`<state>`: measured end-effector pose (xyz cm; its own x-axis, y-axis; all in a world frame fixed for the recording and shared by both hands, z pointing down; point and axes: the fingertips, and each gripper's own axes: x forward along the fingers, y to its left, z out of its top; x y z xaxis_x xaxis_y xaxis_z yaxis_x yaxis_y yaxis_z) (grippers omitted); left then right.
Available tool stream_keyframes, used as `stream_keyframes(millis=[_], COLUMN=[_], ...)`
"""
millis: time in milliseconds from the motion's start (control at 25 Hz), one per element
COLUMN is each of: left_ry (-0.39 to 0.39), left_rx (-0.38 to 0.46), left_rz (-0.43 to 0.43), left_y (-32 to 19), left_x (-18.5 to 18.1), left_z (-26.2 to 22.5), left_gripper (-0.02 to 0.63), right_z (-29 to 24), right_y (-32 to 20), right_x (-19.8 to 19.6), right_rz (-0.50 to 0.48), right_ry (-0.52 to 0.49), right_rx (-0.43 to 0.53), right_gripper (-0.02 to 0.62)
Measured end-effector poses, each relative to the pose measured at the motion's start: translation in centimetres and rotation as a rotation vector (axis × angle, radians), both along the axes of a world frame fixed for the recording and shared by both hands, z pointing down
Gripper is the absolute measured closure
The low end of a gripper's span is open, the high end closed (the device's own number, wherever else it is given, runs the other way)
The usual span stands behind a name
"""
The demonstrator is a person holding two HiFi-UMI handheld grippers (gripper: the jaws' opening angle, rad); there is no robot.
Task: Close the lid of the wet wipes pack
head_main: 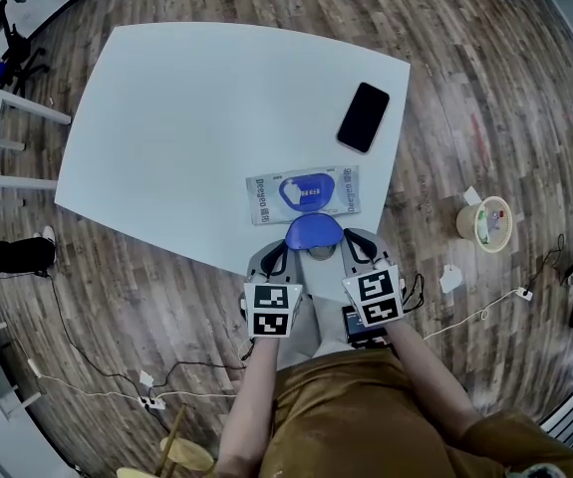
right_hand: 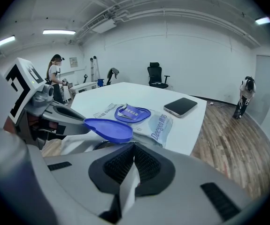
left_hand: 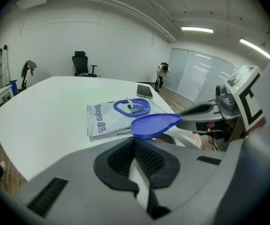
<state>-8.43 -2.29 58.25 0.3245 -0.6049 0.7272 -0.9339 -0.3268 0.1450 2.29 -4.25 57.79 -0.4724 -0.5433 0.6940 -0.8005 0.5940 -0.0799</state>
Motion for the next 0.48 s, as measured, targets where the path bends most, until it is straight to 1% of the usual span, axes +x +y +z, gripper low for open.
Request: stream_keyframes(millis=[200, 360, 480], left_ry=[0.001, 0.011, 0.02], left_rx=[0.016, 0.022, 0.032], left_rz=[-0.003, -0.012, -0.022], left_y=[-0.4, -0.7, -1.0], left_x=[0.0, -0.1, -0.2], left_z=[-0.6, -1.1, -1.5], left_gripper=[0.612, 0.612, 0.612], right_z=[-0.4, -1.1, -1.6], right_y=[-0.3, -0.9, -1.2], right_x=[0.2, 0.0, -0.2], right_rz=[-0.003, 0.006, -0.002], right_ry=[-0.002, -0.03, -0.031], right_rx=[0.011, 0.024, 0.034], right_gripper=[0.588, 0.588, 0.588])
